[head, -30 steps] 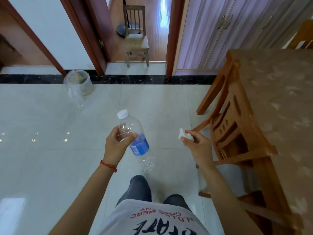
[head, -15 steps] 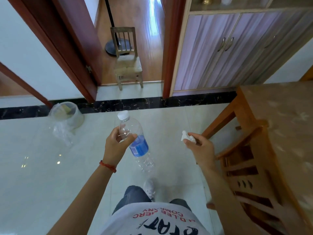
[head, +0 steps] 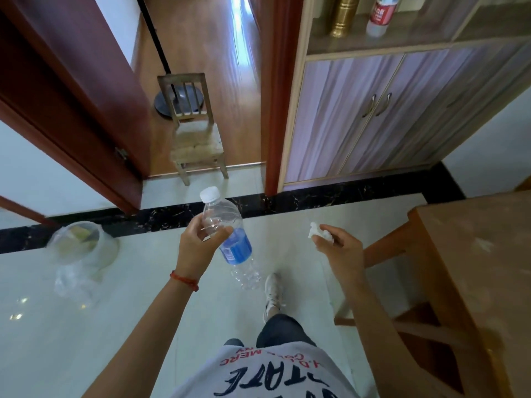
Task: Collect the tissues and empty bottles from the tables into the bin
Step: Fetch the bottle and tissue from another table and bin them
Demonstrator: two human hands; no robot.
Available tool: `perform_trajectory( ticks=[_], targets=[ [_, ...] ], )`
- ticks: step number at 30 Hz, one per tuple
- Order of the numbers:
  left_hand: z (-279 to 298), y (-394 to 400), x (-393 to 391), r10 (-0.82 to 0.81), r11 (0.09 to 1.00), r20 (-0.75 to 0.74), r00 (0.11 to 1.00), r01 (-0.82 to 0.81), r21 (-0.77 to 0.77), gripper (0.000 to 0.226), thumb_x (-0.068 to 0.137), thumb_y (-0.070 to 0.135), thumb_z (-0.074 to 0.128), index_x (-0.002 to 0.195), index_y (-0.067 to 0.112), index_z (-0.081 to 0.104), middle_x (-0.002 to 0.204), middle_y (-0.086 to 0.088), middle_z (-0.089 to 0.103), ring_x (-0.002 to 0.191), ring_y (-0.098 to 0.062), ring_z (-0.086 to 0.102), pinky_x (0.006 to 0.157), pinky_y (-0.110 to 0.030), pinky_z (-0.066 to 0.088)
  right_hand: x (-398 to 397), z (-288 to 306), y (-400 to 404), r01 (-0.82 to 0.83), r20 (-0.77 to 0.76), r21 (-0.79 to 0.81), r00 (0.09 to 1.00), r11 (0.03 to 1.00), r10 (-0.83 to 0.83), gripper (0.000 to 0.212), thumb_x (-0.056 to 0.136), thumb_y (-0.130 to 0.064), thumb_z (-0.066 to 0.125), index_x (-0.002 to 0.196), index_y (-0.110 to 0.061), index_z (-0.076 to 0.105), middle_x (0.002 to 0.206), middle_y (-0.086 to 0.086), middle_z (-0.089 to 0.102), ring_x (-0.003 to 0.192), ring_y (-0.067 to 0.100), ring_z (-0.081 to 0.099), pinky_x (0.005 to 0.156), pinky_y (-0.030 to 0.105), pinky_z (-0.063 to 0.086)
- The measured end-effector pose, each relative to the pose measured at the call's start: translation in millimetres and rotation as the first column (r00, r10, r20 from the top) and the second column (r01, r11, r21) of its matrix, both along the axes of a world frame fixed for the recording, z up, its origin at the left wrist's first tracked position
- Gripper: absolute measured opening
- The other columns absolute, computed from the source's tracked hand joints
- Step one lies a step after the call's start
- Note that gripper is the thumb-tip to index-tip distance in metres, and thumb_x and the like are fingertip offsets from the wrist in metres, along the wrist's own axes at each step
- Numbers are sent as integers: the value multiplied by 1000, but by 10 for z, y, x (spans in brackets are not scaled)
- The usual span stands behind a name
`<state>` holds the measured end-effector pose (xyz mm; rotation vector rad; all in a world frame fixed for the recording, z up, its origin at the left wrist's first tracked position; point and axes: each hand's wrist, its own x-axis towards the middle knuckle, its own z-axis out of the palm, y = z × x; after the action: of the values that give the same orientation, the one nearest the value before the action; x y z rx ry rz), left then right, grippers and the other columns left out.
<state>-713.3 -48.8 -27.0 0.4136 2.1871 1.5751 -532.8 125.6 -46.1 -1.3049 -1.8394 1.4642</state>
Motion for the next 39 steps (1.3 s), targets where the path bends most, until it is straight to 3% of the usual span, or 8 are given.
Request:
perform_trajectory(
  ticks=[6, 14, 19, 21, 24, 31, 34, 39],
  targets=[
    [127, 950, -533, -38, 999, 12, 999, 37, 24, 21, 79, 6, 67, 95, 15, 56, 86, 3, 61, 77, -7, 58, 59, -5, 47, -561, 87, 876, -7, 2, 25, 1000, 1000, 7, 11, 78, -17, 71, 89, -18, 69, 77, -2, 67, 70, 10, 60, 68, 20, 47],
    [197, 2031, -1068, -180, 982, -4, 984, 180, 48, 41, 77, 6, 69, 114, 0, 54, 97, -8, 63, 83, -8, 60, 64, -7, 49, -960, 104, 1714, 83, 18, 40, 996, 996, -84, 16, 77, -16, 71, 92, -14, 70, 72, -2, 65, 65, 5, 59, 64, 15, 45],
    [109, 2654, -1298, -306, 951, -8, 952, 306, 40, 47, 71, 21, 73, 113, 18, 52, 102, -8, 63, 90, -19, 61, 68, -10, 50, -1024, 126, 2026, 182, 29, 9, 983, 983, -183, 13, 79, -16, 68, 88, -25, 64, 78, 5, 67, 75, 20, 63, 69, 24, 49],
    [84, 2925, -1385, -357, 934, 0, 934, 357, 22, 47, 76, 19, 72, 117, 9, 53, 104, -6, 62, 94, -23, 61, 66, -7, 48, -1034, 149, 2125, 245, 21, 19, 969, 969, -245, 14, 80, -14, 68, 85, -26, 62, 77, 8, 67, 73, 23, 63, 70, 28, 48],
    [72, 3385, -1511, -515, 857, 2, 857, 515, 11, 62, 66, 40, 72, 115, 6, 55, 108, 3, 62, 97, -12, 60, 76, -7, 45, -1043, 174, 2270, 381, 3, 0, 924, 924, -381, 12, 81, -11, 67, 82, -23, 64, 79, 15, 67, 73, 28, 62, 71, 37, 50],
    [119, 4332, -1596, -752, 656, 122, 648, 755, 31, 33, 69, 18, 76, 97, 21, 61, 91, 2, 65, 87, -14, 62, 72, -24, 47, -994, 153, 2406, 682, -7, -58, 730, 729, -683, 12, 80, -12, 69, 89, -19, 66, 81, 1, 67, 80, 24, 65, 74, 35, 52],
    [162, 4604, -1497, -816, 574, 134, 562, 815, 75, 38, 67, 17, 76, 102, 21, 61, 93, 6, 66, 82, 0, 64, 69, -15, 50, -959, 159, 2396, 774, 23, -63, 632, 630, -774, 13, 80, -14, 69, 92, -19, 67, 83, 4, 68, 79, 23, 65, 67, 24, 49],
    [138, 4979, -1336, -912, 405, 109, 395, 910, 87, 29, 78, 3, 67, 104, 10, 58, 90, 6, 64, 79, 1, 62, 59, -6, 47, -895, 154, 2373, 870, 38, -46, 492, 491, -870, 12, 79, -17, 70, 90, -21, 67, 78, -3, 67, 75, 19, 64, 71, 33, 51]
  ],
)
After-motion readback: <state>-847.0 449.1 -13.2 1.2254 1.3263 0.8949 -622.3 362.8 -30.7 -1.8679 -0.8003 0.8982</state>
